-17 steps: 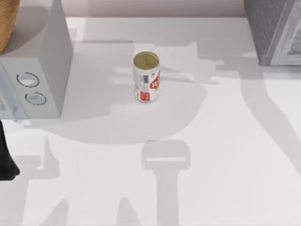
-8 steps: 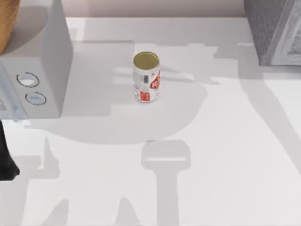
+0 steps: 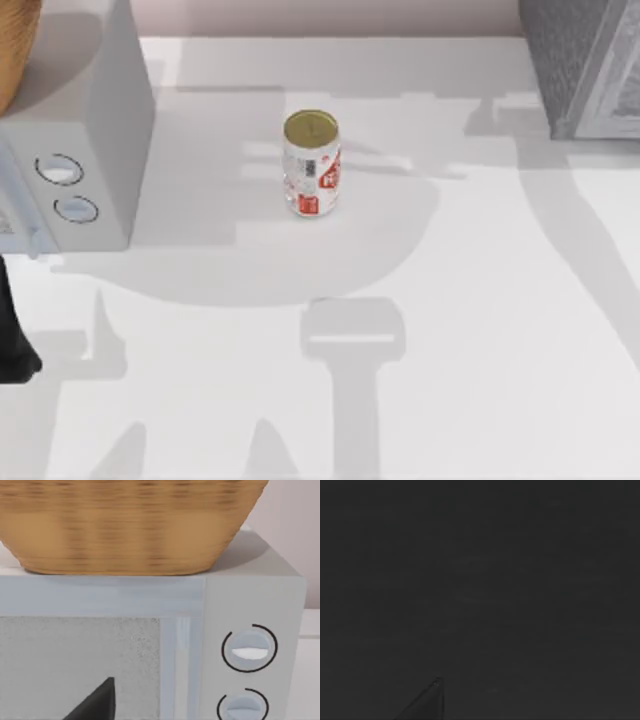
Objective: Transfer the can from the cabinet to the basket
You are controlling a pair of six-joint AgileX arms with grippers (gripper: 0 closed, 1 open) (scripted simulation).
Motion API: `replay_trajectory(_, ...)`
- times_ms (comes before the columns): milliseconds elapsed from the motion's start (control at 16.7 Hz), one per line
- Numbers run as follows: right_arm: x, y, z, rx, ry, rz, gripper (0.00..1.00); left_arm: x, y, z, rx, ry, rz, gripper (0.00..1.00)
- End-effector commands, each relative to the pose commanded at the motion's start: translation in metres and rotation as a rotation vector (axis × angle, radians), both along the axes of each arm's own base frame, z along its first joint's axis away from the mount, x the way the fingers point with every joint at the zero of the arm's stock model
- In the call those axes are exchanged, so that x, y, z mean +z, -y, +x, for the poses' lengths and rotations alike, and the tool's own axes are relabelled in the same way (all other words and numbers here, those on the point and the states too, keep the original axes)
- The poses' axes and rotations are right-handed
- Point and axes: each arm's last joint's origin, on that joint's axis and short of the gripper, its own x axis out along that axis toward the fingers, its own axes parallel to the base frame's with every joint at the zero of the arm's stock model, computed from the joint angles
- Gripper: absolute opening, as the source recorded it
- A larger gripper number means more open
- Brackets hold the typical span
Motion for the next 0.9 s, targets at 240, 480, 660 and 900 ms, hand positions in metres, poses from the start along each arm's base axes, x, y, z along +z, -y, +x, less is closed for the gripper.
replay_trajectory(240,-0.035,0.021,-0.032,0.002,-0.018,-0.007,1.00,0.000,0.000,0.000,0.000,0.000,0.000,1.00)
replay_trajectory(480,-0.099,0.045,-0.073,0.010,-0.047,-0.014,1.00,0.000,0.000,0.000,0.000,0.000,0.000,1.00)
replay_trajectory(660,-0.162,0.058,-0.103,0.018,-0.064,-0.015,1.00,0.000,0.000,0.000,0.000,0.000,0.000,1.00)
replay_trajectory(900,-0.250,0.070,-0.130,0.029,-0.071,-0.010,1.00,0.000,0.000,0.000,0.000,0.000,0.000,1.00)
